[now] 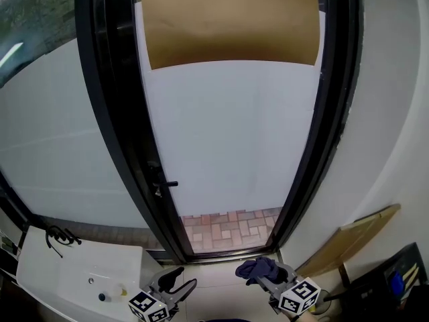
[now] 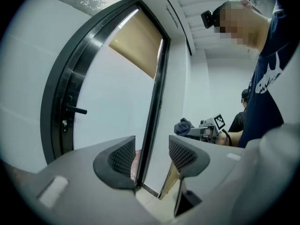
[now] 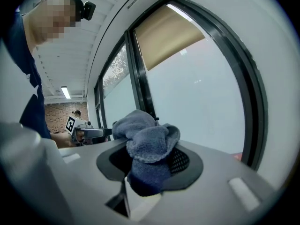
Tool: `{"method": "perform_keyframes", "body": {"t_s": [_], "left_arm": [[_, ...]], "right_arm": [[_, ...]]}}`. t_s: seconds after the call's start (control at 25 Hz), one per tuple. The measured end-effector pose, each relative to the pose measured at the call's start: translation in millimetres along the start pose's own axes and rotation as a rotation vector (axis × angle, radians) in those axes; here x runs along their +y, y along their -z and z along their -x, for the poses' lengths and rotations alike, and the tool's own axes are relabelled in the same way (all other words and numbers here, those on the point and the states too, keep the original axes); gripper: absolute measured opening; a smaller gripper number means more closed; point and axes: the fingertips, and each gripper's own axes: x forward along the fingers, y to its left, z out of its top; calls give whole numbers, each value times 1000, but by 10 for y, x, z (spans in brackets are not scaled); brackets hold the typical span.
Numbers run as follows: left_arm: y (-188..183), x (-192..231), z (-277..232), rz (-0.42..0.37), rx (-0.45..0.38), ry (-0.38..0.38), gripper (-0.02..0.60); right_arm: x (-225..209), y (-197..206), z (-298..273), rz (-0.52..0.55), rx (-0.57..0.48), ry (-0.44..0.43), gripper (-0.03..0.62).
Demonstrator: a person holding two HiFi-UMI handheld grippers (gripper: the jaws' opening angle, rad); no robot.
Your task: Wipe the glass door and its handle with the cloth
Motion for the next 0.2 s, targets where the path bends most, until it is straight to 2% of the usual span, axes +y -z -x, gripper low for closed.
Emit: {"method": "perform_keyframes", "body": {"t_s": [0.2], "left_arm": [[54, 92, 260, 12, 3, -10, 221]], "right_arm": [[283, -23, -153, 1, -14, -19, 160]]}}
